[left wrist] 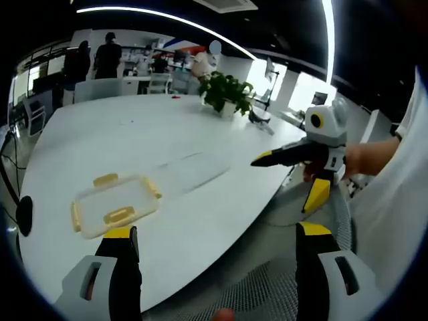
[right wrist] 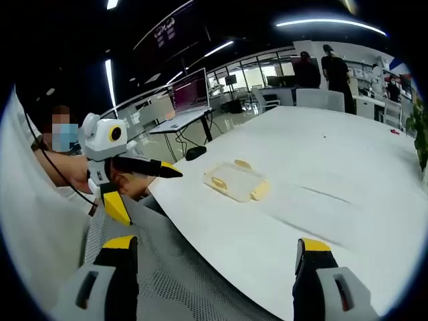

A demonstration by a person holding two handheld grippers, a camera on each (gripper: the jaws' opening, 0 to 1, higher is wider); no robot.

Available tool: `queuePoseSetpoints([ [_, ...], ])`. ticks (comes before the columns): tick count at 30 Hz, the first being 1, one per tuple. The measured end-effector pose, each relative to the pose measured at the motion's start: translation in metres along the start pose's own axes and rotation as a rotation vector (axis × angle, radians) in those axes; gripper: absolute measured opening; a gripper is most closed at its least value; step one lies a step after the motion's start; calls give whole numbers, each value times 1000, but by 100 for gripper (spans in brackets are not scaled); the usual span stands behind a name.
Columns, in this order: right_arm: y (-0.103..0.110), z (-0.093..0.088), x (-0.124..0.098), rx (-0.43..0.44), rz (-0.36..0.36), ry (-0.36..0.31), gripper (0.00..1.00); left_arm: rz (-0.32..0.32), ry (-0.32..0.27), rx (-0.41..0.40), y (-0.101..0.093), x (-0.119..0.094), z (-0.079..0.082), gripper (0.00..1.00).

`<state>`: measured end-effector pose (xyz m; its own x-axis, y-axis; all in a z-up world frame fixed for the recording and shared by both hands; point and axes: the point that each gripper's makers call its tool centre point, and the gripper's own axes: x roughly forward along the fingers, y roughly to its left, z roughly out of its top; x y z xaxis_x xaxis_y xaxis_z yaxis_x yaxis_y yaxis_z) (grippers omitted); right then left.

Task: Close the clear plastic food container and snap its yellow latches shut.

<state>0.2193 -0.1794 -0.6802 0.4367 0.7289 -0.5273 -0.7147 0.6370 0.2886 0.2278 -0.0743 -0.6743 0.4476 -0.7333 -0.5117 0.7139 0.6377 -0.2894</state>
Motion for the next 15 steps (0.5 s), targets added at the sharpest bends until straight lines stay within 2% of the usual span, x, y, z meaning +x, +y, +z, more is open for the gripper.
queuePoseSetpoints([
  [15,-1,2,-1,8,-7,-15,99,3,-8,-5,0,0,1,97],
])
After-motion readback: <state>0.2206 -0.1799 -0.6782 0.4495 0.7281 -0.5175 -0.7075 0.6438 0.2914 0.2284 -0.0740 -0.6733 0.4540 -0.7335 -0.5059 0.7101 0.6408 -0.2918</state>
